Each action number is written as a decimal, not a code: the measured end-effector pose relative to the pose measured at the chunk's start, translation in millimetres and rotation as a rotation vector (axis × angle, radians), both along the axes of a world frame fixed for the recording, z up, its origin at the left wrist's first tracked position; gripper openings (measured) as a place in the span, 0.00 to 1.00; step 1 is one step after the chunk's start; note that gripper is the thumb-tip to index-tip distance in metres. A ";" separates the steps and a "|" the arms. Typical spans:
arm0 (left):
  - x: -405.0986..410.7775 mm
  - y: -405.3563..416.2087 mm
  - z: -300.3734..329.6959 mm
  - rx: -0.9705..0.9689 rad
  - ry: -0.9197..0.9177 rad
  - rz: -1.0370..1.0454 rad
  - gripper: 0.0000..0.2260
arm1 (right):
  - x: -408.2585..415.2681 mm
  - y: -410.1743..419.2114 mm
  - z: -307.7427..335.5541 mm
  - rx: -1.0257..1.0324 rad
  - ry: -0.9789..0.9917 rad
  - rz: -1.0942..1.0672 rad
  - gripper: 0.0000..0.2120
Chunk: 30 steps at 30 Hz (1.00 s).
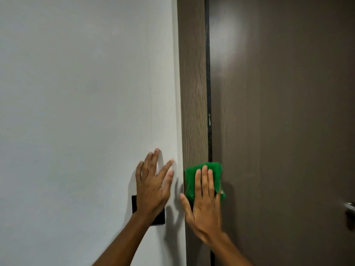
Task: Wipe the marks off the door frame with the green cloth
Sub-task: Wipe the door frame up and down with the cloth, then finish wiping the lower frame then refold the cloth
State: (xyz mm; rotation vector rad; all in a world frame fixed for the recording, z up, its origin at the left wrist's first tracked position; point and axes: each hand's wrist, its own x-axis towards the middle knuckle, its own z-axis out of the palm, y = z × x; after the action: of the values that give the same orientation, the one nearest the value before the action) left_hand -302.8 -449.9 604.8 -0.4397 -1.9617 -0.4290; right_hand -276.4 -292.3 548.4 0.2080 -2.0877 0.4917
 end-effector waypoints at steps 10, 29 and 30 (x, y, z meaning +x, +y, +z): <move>26.4 36.2 -67.2 -0.029 -0.056 0.085 0.24 | 37.0 16.8 -5.1 -0.208 -0.048 0.063 0.31; 112.0 167.7 -185.4 0.183 -0.783 -0.605 0.19 | 129.1 198.2 -151.5 -1.190 -0.614 0.407 0.19; 118.1 186.4 -203.7 0.171 -0.876 -0.616 0.19 | 139.6 212.6 -173.7 -1.253 -0.634 0.342 0.18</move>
State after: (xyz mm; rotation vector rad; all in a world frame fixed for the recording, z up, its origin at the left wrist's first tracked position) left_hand -184.8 -263.5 401.1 -0.8454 -2.5567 -1.3503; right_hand -136.8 -79.7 374.8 -0.3864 -1.8902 2.1530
